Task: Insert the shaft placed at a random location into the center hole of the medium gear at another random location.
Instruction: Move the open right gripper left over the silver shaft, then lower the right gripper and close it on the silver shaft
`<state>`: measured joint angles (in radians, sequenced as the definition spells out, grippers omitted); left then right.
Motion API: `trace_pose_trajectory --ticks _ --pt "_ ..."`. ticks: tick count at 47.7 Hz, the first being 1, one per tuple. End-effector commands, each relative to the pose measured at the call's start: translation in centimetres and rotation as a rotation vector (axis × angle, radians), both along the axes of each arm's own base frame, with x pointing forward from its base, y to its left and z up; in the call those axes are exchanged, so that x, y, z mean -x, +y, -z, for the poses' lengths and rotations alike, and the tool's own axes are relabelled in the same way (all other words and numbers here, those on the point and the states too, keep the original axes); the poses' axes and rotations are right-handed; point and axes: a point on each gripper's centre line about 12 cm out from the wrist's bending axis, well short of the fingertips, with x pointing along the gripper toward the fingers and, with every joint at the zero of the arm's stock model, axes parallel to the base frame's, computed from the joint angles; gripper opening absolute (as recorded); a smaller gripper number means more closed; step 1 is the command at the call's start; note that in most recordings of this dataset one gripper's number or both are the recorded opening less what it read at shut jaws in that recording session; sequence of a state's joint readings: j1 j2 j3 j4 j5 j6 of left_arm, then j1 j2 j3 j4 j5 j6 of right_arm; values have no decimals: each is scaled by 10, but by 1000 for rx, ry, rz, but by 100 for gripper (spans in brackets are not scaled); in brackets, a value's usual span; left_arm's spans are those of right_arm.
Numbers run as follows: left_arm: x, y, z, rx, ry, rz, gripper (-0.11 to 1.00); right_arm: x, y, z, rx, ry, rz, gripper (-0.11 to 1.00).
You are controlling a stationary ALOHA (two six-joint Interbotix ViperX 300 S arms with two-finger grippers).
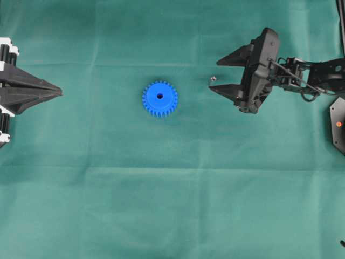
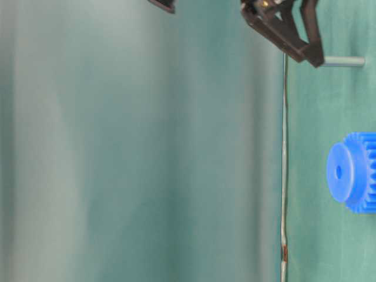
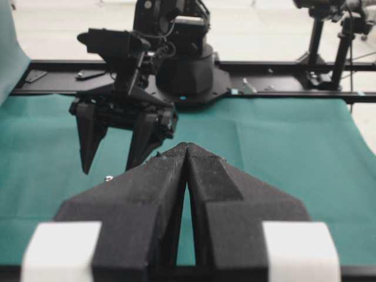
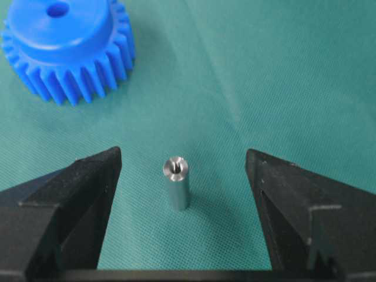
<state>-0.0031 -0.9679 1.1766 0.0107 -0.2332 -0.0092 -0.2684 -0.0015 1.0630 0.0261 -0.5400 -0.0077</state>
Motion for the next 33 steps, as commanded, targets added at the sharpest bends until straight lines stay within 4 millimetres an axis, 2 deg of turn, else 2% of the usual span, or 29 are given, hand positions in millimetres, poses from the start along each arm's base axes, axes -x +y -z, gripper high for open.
trace_pose_trajectory --ticks 1,16,20,23,30,33 --pt "-2 0 -7 -1 -15 1 0 -6 -3 -6 11 -35 6 86" --pt "-2 0 -8 -1 -14 -1 0 -6 -3 -5 12 -33 5 85" --pt "-3 0 -8 0 -12 -1 0 -6 -3 -4 11 -32 5 82" --pt "-2 0 -7 0 -11 -1 0 -6 -3 -4 13 -28 1 70" --pt "-3 0 -7 0 -5 -1 0 -6 -3 -3 13 -20 -3 26" --pt "-3 0 -7 0 -3 -1 0 -5 -3 -2 11 -14 -2 13"
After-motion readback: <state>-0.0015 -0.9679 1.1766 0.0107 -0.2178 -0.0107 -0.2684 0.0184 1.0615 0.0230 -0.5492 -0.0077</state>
